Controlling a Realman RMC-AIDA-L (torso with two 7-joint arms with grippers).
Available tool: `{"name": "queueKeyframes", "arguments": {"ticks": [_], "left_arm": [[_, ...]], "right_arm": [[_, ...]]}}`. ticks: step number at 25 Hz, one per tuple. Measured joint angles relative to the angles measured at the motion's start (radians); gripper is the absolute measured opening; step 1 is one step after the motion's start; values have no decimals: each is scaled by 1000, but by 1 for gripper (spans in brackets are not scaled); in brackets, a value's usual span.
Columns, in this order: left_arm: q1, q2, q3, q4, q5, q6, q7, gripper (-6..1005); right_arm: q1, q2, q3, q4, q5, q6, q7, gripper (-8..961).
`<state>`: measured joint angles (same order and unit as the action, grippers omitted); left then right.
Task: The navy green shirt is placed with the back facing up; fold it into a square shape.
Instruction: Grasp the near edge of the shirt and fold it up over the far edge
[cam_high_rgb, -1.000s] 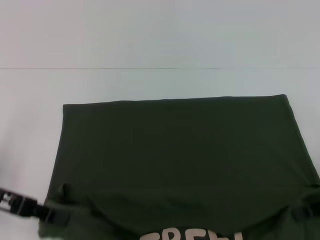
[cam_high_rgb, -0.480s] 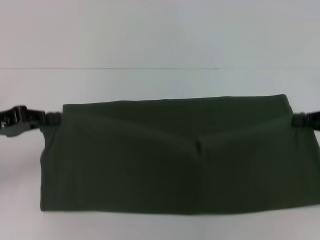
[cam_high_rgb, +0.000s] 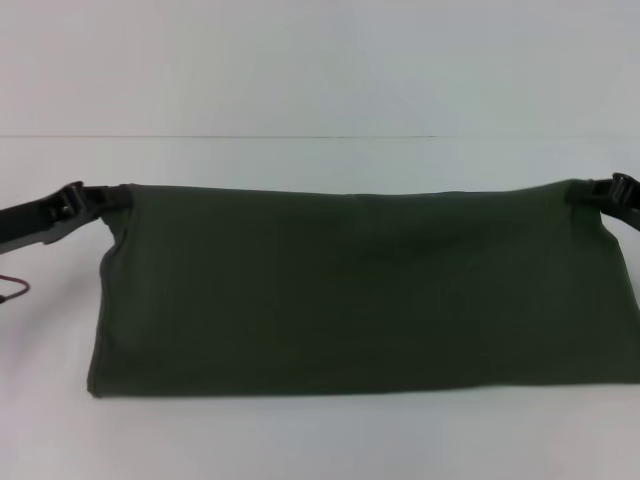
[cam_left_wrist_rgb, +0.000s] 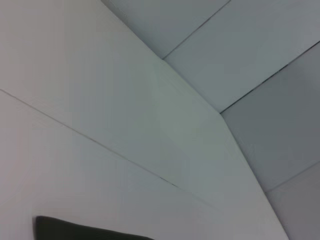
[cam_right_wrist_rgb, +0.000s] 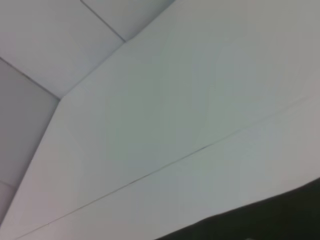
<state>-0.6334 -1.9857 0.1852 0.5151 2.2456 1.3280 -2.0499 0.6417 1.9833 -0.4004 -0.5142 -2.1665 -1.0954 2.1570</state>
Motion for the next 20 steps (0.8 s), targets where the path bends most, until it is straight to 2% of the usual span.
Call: {"name": "queueKeyframes", "arguments": {"ticks": [5,11,15,20], "left_arm": [[-15,-41,1,-2,-1,-113,49,22],[-23,-68,1,-4,-16,-196,88,23],[-24,-77,0,-4,-45,-227,106,22],[-33,-92,1,-5,-57,-272,124,22]], "right_arm": [[34,46,-1,1,9,117,-82,53],[87,83,-3,12,10,231,-142,53],[107,95,-3,13,21,288,-149,53],[118,99,-12,24,45,342,-150,54]]}}
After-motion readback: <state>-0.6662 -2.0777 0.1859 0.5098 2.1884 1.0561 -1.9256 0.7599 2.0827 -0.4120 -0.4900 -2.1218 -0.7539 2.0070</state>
